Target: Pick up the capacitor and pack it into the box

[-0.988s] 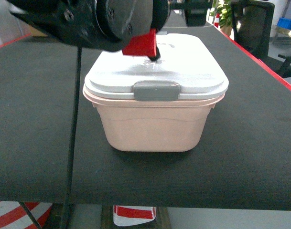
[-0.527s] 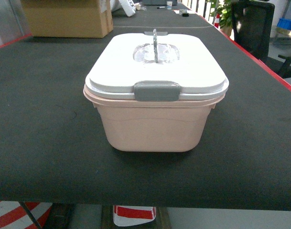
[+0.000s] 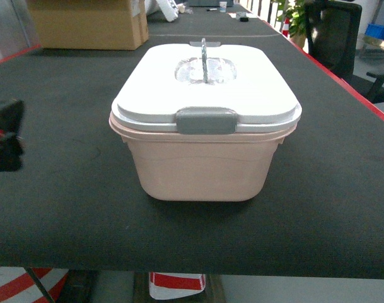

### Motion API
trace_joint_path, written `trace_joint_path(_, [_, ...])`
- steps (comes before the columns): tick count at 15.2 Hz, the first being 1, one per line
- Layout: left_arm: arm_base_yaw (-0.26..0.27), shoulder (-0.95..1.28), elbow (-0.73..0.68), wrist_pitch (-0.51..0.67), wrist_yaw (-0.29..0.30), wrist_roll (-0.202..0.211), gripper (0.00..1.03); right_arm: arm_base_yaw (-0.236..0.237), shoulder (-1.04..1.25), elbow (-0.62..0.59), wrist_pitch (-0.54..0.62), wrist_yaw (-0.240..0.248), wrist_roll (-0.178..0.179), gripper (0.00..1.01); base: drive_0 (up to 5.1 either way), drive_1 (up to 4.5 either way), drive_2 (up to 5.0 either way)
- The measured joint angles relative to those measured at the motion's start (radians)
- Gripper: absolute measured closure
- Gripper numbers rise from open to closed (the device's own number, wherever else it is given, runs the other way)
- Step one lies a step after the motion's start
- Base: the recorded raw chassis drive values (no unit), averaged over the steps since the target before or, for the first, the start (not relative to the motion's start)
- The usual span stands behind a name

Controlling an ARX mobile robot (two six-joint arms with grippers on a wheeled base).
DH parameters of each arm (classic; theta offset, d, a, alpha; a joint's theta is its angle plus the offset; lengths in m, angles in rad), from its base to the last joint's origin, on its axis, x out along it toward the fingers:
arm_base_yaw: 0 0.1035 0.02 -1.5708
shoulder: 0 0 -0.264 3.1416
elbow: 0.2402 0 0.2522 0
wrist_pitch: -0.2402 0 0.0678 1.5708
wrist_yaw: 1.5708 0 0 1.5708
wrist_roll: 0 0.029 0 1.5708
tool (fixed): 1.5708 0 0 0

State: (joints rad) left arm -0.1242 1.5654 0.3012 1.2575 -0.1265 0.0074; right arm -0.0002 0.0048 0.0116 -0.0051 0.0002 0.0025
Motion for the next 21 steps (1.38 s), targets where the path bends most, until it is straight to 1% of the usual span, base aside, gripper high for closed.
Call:
trace_joint_path(1, [0.011, -0.057, -0.025, -0.021, 0.008, -0.001, 0.43, 0.000, 0.000, 0.000, 0.000, 0.000, 0.000, 0.03, 0.0, 0.00, 0.0])
trace_joint_path(2, [0.024, -0.139, -0.056, -0.103, 0.018, -0.002, 0.56, 0.000, 0.000, 0.000, 0.000, 0.000, 0.000, 0.03, 0.0, 0.00, 0.0])
trace_joint_path(4, [0.036, -0.243, -0.114, -0.144, 0.042, -0.002, 0.76, 0.000, 0.000, 0.000, 0.000, 0.000, 0.000, 0.03, 0.0, 0.00, 0.0])
trace_joint_path(6, [0.053, -0.337, -0.156, -0.185, 0.052, -0.002, 0.95, 0.000, 0.000, 0.000, 0.000, 0.000, 0.000, 0.03, 0.0, 0.00, 0.0])
trace_joint_path(7, [0.082, -0.390, -0.181, -0.220, 0.096, -0.003, 1.01, 0.000, 0.000, 0.000, 0.000, 0.000, 0.000, 0.03, 0.0, 0.00, 0.0])
trace_joint_path(8, [0.124, -0.452, -0.208, -0.265, 0.118, -0.005, 1.01, 0.000, 0.000, 0.000, 0.000, 0.000, 0.000, 0.03, 0.0, 0.00, 0.0])
trace_joint_path(9, [0.130, -0.486, -0.219, -0.283, 0.115, -0.006, 1.01, 0.000, 0.000, 0.000, 0.000, 0.000, 0.000, 0.03, 0.0, 0.00, 0.0])
trace_joint_path(11, [0.124, -0.588, -0.243, -0.355, 0.126, -0.006, 1.01, 0.000, 0.000, 0.000, 0.000, 0.000, 0.000, 0.03, 0.0, 0.00, 0.0])
trace_joint_path(15, [0.124, -0.813, -0.282, -0.538, 0.126, -0.006, 1.01, 0.000, 0.000, 0.000, 0.000, 0.000, 0.000, 0.03, 0.0, 0.00, 0.0])
trace_joint_path(21, [0.124, -1.081, -0.288, -0.780, 0.126, -0.006, 1.01, 0.000, 0.000, 0.000, 0.000, 0.000, 0.000, 0.03, 0.0, 0.00, 0.0])
